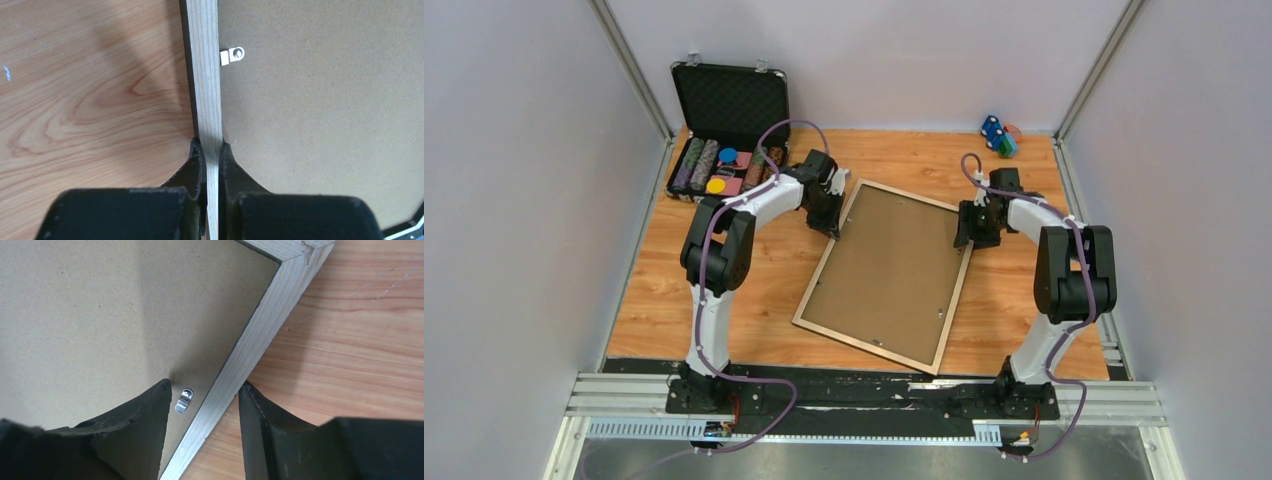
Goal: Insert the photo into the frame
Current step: Install the photo frame at the center of the board.
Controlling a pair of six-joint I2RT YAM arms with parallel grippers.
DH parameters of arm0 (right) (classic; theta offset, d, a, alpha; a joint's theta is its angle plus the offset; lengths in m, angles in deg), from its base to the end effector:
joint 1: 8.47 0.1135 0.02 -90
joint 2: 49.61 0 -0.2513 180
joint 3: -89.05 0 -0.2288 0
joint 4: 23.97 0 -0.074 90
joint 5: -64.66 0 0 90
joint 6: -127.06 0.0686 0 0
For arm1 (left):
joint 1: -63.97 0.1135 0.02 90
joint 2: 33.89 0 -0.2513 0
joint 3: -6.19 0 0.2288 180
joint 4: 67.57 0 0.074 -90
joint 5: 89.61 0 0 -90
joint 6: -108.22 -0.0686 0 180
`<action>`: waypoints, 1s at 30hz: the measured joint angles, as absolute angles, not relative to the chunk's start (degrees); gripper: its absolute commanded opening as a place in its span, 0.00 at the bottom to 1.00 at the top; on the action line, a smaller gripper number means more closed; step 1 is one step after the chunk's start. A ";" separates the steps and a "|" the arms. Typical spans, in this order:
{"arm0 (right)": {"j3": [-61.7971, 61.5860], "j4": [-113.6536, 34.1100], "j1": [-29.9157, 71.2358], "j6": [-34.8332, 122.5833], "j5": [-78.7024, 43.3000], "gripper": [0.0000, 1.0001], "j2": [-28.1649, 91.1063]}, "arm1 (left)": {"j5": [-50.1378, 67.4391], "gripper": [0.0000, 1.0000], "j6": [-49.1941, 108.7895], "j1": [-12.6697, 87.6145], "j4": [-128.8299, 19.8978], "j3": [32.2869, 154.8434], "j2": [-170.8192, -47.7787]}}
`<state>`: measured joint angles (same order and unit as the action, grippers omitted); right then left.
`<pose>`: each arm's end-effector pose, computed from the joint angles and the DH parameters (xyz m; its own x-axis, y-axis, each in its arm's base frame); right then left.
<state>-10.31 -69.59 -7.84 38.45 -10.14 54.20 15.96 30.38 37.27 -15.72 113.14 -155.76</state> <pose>0.3408 0.0217 0.1368 -0.9345 0.0131 -0.3558 -0.0828 0.9639 0.2531 0.3750 -0.2092 0.1393 -0.9136 0.2324 -0.3336 0.3427 0.8817 -0.3242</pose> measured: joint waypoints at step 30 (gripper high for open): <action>-9.76 -72.48 -6.77 24.04 -10.60 0.39 53.78 | 16.47 0.00 30.51 37.51 -15.72 113.14 -155.82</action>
